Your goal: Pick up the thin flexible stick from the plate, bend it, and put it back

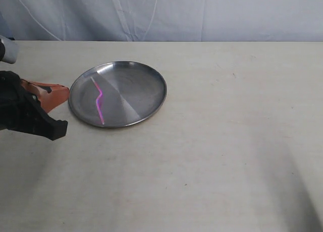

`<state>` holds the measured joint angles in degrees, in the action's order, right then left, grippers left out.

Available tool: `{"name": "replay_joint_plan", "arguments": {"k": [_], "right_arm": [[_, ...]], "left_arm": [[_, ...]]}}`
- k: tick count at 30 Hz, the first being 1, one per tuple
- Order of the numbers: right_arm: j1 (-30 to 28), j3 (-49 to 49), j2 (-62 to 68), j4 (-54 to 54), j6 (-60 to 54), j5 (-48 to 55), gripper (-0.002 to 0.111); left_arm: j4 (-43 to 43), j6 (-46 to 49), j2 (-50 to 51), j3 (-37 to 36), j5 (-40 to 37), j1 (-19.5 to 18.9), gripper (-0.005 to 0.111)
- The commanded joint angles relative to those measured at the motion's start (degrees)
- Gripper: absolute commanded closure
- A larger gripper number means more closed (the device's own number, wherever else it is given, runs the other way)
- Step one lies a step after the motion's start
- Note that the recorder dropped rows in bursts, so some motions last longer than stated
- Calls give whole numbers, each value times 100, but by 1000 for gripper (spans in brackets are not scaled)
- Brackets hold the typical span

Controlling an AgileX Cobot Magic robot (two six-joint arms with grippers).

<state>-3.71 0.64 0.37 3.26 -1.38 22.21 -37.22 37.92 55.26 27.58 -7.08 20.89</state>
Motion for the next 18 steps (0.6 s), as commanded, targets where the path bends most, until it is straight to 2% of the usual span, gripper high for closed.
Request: {"name": "replay_joint_plan", "arguments": {"k": [1,18], "right_arm": [[-32,-64,-37,4,234,-109,109],[-32,-64,-37,-22,250,-109,109]], "left_arm": [[8,-4,-49,-24,22,39,107],[8,-4,-49,-24,22,39,107]]}}
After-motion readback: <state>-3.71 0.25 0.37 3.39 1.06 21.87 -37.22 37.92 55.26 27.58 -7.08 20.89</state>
